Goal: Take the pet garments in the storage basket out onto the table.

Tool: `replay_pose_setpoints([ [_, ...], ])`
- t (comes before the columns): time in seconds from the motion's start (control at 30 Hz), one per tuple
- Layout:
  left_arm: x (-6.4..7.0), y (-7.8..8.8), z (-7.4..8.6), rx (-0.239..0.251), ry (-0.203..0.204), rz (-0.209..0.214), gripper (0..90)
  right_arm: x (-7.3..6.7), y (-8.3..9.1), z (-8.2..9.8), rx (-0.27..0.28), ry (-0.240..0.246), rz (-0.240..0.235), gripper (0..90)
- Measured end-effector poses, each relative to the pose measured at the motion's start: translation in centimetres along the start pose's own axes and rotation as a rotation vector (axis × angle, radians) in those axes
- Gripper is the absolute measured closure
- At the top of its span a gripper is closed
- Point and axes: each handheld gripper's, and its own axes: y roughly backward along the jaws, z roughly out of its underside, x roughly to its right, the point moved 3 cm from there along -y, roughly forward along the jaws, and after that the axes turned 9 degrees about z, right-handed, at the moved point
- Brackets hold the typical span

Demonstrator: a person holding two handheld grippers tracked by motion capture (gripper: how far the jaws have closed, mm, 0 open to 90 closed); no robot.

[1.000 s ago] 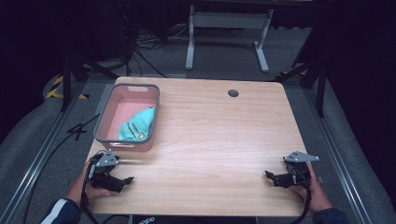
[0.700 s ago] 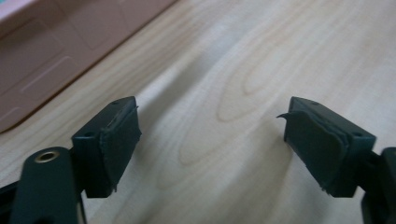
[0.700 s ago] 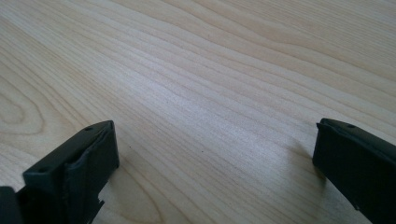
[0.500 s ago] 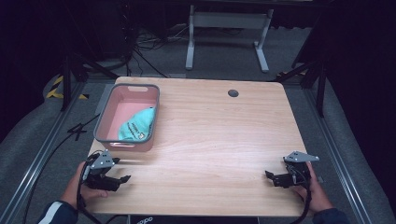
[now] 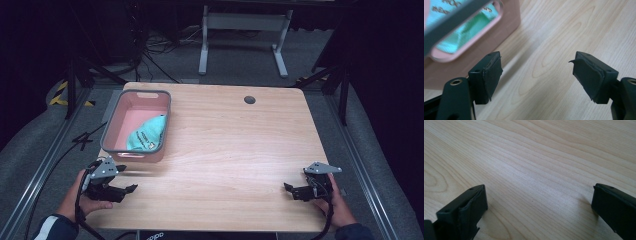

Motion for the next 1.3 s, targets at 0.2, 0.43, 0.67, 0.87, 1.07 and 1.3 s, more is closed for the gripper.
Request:
replay_pose_setpoints([
  [0.2, -0.1, 1.5, -1.4, 0.037, -0.013, -0.016, 22.5, 0.0, 0.0, 0.0, 0.001, 0.0, 0.001, 0.7],
  [0.43, -0.8, 3.5, -3.9, 0.036, -0.07, -0.092, 22.0, 0.0, 0.0, 0.0, 0.001, -0.001, 0.001, 0.7],
  [0.67, -2.7, 4.1, -6.2, 0.022, -0.071, -0.102, 21.3, 0.0, 0.0, 0.0, 0.0, 0.004, 0.002, 0.7],
  [0.87, -4.7, 3.8, -8.0, -0.033, -0.065, -0.108, 20.6, 0.0, 0.0, 0.0, 0.001, 0.004, 0.002, 0.7],
  [1.07, -7.0, 1.7, -9.4, -0.094, -0.037, -0.087, 20.2, 0.0, 0.1, 0.1, 0.001, -0.003, 0.003, 0.7],
  [1.3, -9.1, -1.1, -11.2, -0.201, -0.065, -0.071, 19.7, 0.0, 0.1, 0.1, 0.001, -0.002, 0.002, 0.7],
])
